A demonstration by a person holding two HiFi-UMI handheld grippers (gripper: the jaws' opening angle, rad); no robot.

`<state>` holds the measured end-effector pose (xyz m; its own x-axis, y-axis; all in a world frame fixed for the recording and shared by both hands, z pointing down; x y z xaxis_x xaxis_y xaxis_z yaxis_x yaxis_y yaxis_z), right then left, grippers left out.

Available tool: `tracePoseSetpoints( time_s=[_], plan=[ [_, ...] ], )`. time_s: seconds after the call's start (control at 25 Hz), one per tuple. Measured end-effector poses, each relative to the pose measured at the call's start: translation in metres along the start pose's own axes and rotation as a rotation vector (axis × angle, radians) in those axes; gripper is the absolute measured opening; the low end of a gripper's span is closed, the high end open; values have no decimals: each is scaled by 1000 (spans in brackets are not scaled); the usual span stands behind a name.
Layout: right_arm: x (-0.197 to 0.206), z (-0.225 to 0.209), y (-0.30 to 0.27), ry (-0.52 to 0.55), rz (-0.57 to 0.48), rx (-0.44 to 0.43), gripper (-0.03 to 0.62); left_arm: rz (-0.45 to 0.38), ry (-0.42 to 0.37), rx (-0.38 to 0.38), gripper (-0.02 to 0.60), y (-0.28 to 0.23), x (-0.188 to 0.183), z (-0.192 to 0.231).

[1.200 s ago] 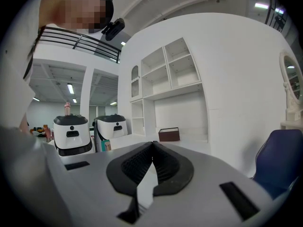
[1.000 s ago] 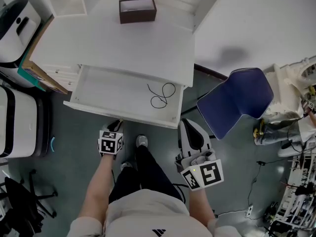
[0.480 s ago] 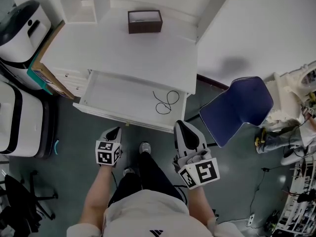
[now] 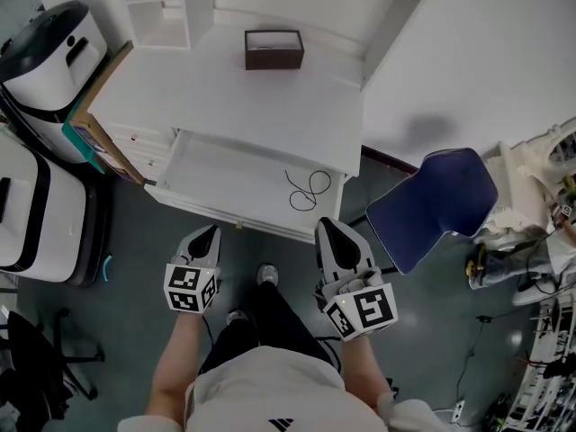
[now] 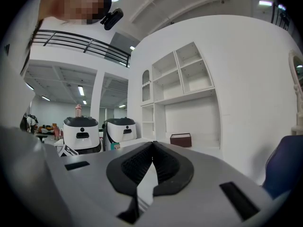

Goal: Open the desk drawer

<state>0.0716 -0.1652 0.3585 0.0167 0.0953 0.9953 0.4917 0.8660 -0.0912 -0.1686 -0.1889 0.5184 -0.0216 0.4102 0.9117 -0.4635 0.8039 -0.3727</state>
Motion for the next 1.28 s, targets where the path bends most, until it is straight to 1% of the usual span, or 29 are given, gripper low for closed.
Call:
tracePoseSetpoints(
  time_s=[0.24, 0.52, 0.84, 1.16, 1.28],
  plan=[
    [-6, 7, 7, 9, -18, -4, -12, -111, -11, -7, 5, 27, -31, -5],
    [-12, 16, 17, 19, -37, 3, -12, -196, -65, -6, 5, 56, -60, -13],
    [-23, 26, 28, 33, -64, 13, -12, -294, -60, -10, 5, 86, -82, -14],
    [-38, 39, 36, 59, -97, 23, -12, -426, -39, -33, 5, 126, -116, -11],
    [-43, 45, 39, 69, -110, 31, -12, -464, -54, -43, 5, 142, -129, -10]
  ],
)
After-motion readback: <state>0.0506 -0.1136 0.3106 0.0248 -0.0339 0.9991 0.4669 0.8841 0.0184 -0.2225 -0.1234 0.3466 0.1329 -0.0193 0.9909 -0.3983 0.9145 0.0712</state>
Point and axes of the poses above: the fingertips, and each gripper's own axes: y backward along the fingers, z to its left, x out of its underside, the point moved 6 cm from there along y, backward along the fingers
